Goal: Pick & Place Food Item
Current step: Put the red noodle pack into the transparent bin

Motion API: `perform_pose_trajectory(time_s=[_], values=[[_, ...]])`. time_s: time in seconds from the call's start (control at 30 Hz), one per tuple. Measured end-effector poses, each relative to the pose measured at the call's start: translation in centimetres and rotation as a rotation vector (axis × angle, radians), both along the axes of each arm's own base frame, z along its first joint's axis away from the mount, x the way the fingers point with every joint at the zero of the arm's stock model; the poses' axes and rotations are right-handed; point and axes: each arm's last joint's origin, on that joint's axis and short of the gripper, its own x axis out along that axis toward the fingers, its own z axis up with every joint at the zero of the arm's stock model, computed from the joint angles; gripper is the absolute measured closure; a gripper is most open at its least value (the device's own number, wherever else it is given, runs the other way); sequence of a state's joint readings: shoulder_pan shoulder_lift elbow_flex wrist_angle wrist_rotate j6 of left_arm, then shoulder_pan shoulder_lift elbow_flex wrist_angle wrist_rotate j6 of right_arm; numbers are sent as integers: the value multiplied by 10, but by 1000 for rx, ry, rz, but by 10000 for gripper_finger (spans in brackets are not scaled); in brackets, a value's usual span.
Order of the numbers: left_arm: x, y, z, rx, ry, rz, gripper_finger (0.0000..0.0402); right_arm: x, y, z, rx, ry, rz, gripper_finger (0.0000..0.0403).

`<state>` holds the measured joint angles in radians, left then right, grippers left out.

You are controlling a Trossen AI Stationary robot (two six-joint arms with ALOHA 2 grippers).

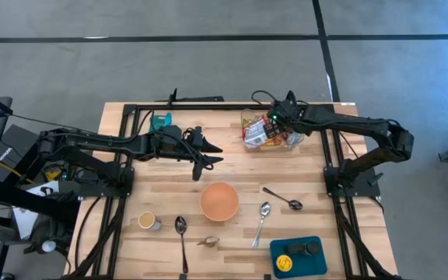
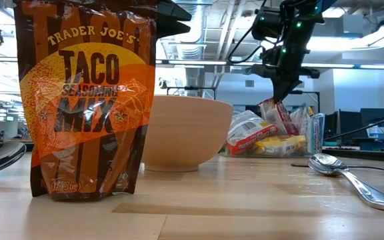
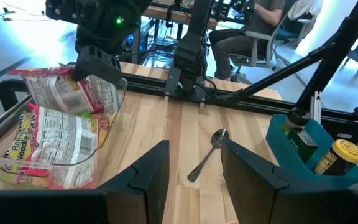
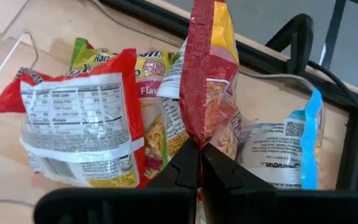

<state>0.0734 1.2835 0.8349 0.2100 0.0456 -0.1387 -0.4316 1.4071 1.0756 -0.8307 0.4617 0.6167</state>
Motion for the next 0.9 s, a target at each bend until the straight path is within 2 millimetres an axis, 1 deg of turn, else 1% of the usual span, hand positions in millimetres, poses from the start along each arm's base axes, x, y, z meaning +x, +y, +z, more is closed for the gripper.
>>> perform_pose_trajectory(time_s=[0.13, 0.27, 0.37, 0.63, 0.77, 0.9], values=[[0, 0, 0, 1, 0, 0, 262, 1, 1, 0, 27, 7, 54, 403], [0, 0, 0, 1, 0, 0, 262, 1, 1, 0, 27, 8, 57, 402], [0, 0, 0, 1, 0, 0, 262, 1, 1, 0, 27, 8, 57, 392], [0, 0, 0, 3, 0, -1, 262, 1, 1, 0, 26, 6, 65, 318], [0, 0, 0, 3, 0, -1, 262, 5, 2, 0, 50, -15, 139, 286], [0, 0, 0, 3, 0, -1, 262, 12, 6, 2, 74, -59, 242, 266]])
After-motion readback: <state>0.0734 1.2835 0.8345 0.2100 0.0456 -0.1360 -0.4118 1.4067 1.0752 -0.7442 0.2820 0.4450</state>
